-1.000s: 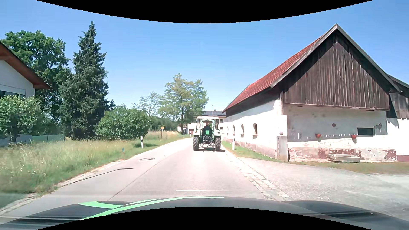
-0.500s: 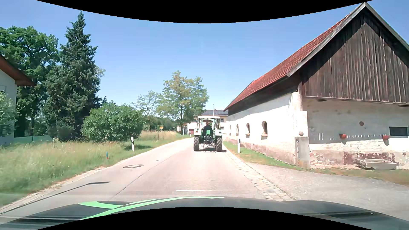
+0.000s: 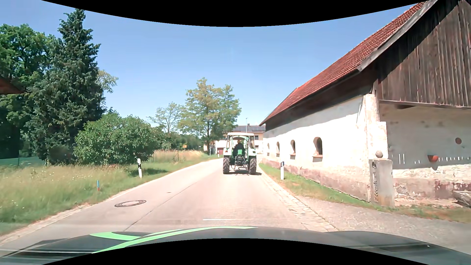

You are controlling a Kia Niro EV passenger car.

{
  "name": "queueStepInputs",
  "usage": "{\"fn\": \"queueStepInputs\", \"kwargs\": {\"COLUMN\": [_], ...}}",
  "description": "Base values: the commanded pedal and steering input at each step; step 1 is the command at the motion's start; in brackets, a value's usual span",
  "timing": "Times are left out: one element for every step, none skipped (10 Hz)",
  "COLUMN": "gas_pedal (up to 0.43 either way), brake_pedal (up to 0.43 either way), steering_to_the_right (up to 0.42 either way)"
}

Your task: Follow the waypoints while adhering to traffic rules and regulations

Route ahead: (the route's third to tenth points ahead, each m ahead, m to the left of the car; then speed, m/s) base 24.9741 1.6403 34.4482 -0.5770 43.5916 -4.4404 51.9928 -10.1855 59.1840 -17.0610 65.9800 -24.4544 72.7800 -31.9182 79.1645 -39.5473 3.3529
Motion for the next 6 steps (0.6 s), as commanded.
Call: {"fn": "queueStepInputs", "kwargs": {"gas_pedal": [0.000, 0.000, 0.000, 0.000, 0.000, 0.000], "brake_pedal": [0.140, 0.140, 0.140, 0.134, 0.104, 0.043], "steering_to_the_right": [-0.004, -0.004, -0.004, -0.004, -0.004, -0.004]}}
